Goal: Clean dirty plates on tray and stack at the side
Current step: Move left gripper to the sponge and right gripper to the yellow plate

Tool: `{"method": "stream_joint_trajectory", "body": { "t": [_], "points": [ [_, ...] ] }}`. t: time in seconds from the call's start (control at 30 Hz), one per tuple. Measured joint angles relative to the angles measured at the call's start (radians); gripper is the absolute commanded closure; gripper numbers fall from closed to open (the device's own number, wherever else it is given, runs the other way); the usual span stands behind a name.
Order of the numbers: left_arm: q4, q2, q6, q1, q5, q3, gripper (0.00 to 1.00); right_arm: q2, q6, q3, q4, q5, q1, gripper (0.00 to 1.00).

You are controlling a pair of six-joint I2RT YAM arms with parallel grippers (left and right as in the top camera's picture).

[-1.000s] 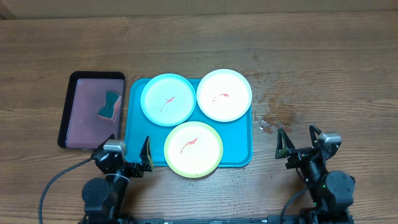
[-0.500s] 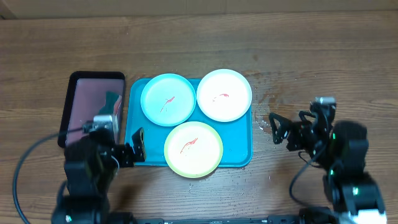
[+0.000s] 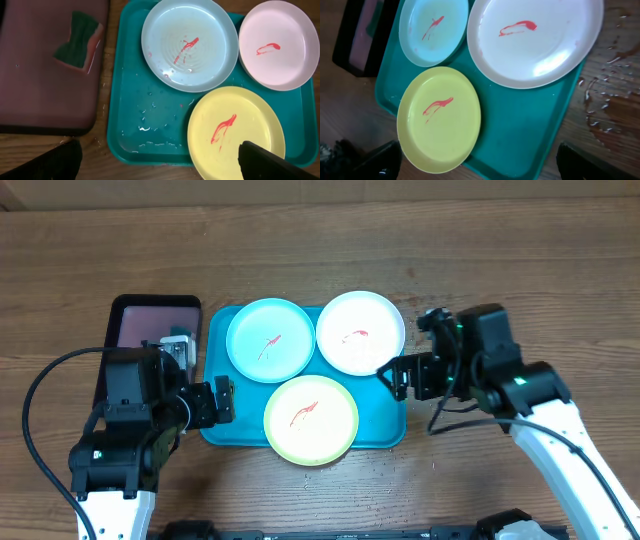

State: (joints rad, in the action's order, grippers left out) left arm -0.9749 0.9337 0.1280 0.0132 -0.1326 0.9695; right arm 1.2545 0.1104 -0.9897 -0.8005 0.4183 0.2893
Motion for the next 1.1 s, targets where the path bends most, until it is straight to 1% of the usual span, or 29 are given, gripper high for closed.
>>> {"method": "stream_joint_trajectory", "body": {
  "t": [0.1, 0.23, 0.37, 0.5, 0.57, 0.7, 0.9, 0.97, 1.03, 1.1],
  "points": [
    [0.074, 0.005, 0.005, 0.016, 0.019, 0.002, 0.0, 0.032, -0.003, 0.0, 0.034, 0.016, 0.009, 0.0],
    [0.18, 0.049, 0.005, 0.076, 0.06, 0.013, 0.0, 0.035, -0.006, 0.0, 0.052, -0.016, 0.033, 0.0],
    [0.249, 0.148, -0.063, 0.13, 0.083, 0.021, 0.0, 0.035, -0.006, 0.0, 0.066, -0.043, 0.066, 0.0],
    [0.332, 0.284, -0.135, 0.171, 0.093, 0.021, 0.0, 0.035, -0.007, 0.0, 0.084, -0.056, 0.079, 0.0],
    [0.392, 0.35, -0.164, 0.19, 0.096, 0.021, 0.05, 0.035, -0.006, 0.0, 0.089, -0.06, 0.079, 0.0],
    [0.471, 0.467, -0.222, 0.21, 0.104, 0.021, 0.09, 0.035, -0.006, 0.0, 0.09, -0.061, 0.079, 0.0],
    [0.535, 0.612, -0.263, 0.212, 0.108, 0.021, 0.16, 0.035, -0.007, 0.0, 0.093, -0.071, 0.079, 0.02],
    [0.562, 0.647, -0.266, 0.212, 0.108, 0.021, 0.21, 0.035, -0.007, 0.0, 0.097, -0.072, 0.079, 0.03],
    [0.589, 0.681, -0.27, 0.212, 0.108, 0.021, 0.28, 0.035, -0.007, 0.0, 0.097, -0.076, 0.079, 0.06],
    [0.61, 0.707, -0.28, 0.212, 0.109, 0.021, 0.37, 0.035, -0.007, 0.0, 0.098, -0.078, 0.079, 0.07]
  ]
}}
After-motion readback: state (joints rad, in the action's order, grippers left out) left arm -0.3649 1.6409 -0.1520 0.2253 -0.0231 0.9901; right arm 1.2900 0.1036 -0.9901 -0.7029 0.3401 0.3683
